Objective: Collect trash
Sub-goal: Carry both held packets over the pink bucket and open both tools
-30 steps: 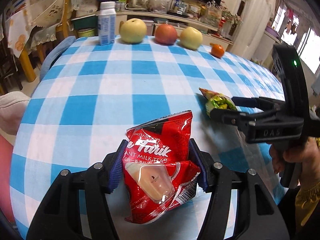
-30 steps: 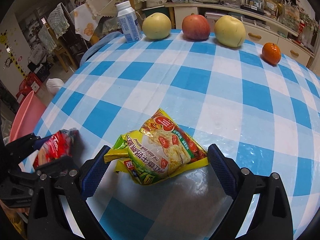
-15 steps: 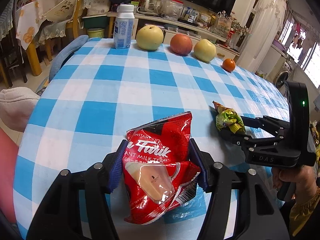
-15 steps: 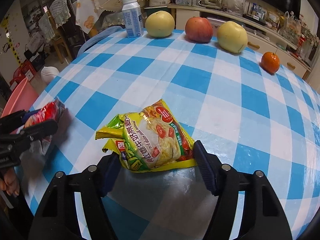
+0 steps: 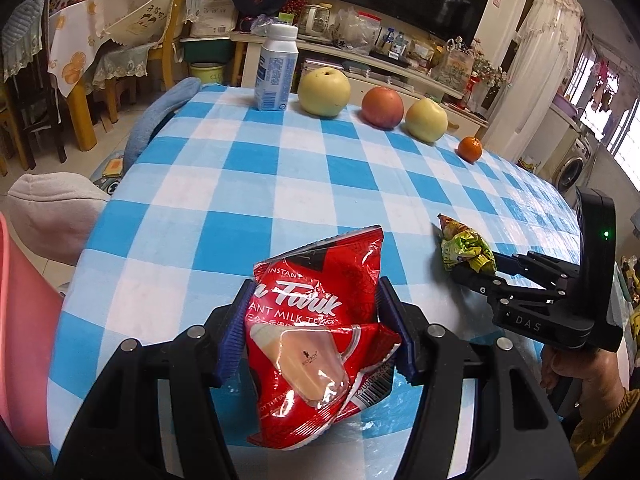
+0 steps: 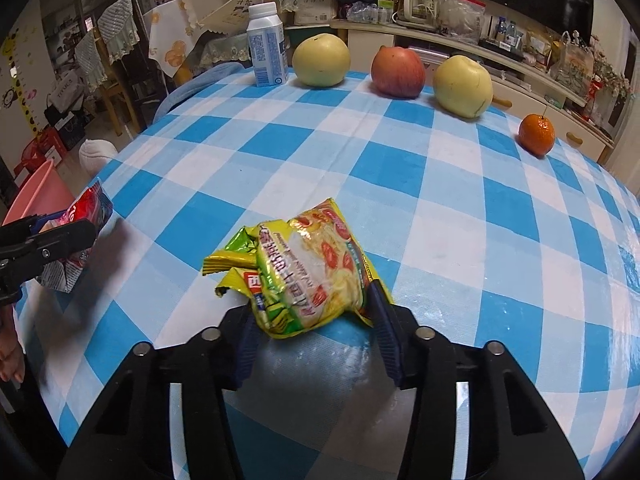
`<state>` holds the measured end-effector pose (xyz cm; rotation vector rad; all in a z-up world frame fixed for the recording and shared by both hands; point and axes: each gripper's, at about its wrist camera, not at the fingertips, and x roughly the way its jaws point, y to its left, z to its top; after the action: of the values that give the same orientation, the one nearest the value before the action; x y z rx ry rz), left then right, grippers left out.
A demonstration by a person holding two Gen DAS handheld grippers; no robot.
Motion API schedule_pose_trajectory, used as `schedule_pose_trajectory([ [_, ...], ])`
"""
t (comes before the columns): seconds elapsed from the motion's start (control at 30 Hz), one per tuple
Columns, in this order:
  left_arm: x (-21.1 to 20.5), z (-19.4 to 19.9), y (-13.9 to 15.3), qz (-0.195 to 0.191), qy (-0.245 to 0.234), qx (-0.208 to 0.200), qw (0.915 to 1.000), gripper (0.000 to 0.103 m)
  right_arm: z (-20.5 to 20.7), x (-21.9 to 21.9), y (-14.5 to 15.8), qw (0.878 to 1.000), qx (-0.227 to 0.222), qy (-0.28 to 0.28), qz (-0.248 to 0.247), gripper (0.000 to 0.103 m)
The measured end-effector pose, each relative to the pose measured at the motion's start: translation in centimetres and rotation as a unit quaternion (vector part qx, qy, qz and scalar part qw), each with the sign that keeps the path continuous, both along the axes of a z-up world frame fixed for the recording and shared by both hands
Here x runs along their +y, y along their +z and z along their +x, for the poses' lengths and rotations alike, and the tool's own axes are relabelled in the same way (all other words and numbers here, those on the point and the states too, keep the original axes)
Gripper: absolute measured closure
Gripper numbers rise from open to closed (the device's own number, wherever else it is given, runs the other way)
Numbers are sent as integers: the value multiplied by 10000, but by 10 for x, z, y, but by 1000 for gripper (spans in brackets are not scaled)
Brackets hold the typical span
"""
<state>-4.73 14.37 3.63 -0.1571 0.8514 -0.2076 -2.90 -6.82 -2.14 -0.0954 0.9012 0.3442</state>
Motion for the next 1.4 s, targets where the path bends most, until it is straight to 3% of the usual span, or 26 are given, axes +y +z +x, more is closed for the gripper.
schedule_pose_trajectory([
  [0.2,15,-6,6,-57,131,-90,9999,42,-6,8,4,9999,-104,-11,87,69],
  [0.8,59,-22,28,-76,609,-394,9973,42,-43,71,36,9970,-331,471,524,70],
  [1.4,129,-47,50,155,1526,-758,9853,42,-71,163,76,9881,-583,1237,699,70],
])
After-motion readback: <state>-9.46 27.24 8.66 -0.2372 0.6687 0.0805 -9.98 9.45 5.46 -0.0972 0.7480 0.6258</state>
